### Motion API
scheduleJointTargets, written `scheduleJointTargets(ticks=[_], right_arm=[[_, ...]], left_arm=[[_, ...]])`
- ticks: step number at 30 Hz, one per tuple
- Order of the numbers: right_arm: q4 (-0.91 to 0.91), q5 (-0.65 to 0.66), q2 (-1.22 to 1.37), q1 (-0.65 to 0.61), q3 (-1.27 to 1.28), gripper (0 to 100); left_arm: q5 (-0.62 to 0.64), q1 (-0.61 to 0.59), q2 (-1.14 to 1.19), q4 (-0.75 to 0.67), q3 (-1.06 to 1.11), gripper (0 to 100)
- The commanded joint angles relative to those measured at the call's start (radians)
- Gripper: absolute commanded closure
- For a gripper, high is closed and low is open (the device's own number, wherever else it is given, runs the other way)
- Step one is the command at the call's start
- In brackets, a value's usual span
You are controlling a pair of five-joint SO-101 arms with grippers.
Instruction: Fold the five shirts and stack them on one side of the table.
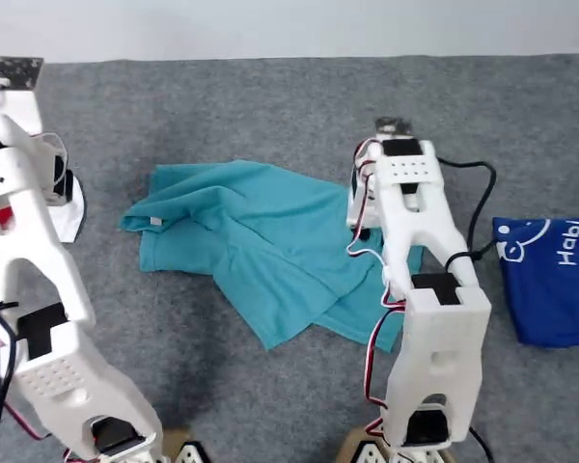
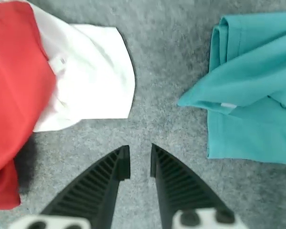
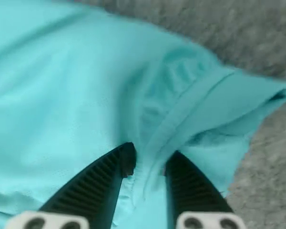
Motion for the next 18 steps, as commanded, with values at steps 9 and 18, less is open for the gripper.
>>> scheduleJointTargets(ticks=[9, 18], right_arm=[[-0.013, 0.017, -0.008, 0.114, -0.144, 99.0], [-0.024, 0.072, -0.007, 0.101, -0.144, 99.0]], left_arm=[[-0.011, -0.002, -0.068, 0.025, 0.005, 92], [-0.011, 0.000, -0.066, 0.025, 0.004, 92]])
